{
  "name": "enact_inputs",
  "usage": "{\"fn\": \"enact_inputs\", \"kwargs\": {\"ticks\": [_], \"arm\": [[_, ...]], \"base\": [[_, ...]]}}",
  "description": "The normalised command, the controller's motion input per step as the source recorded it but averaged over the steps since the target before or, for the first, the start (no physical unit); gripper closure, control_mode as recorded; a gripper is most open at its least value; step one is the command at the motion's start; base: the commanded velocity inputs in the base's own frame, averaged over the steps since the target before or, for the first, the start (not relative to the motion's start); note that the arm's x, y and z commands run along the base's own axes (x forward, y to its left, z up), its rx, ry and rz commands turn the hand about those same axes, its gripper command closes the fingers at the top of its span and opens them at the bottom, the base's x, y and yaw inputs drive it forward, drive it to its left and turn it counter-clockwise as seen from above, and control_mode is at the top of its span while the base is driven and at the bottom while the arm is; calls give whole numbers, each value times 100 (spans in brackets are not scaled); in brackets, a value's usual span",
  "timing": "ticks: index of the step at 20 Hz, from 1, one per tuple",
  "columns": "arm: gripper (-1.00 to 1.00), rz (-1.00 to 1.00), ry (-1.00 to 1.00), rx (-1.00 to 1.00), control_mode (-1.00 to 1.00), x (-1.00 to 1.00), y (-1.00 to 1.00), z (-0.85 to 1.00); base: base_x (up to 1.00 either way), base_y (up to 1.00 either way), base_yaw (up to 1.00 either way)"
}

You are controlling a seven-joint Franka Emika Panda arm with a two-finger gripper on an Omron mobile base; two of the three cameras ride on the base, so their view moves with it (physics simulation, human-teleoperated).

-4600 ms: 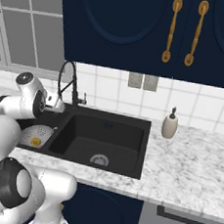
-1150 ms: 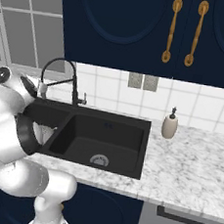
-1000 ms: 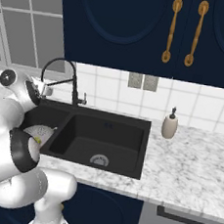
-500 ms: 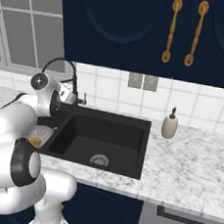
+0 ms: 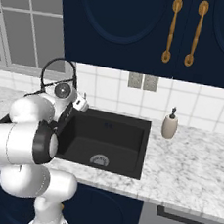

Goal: Put the colander in the sink, put the kiwi in the colander, and turn on the sink faucet and pour water over the colander.

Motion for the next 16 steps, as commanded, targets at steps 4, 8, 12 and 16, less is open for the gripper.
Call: {"fn": "enact_inputs", "kwargs": {"ticks": [4, 8, 12, 16], "arm": [[-100, 0, 13, 25, -100, 56, -19, -20], [-100, 0, 11, 21, -100, 32, -6, -44], [-100, 0, 6, 19, -100, 39, -1, -40], [-100, 0, 1, 16, -100, 48, 0, -25]], "base": [[0, 0, 0], [0, 0, 0], [0, 0, 0], [0, 0, 0]]}}
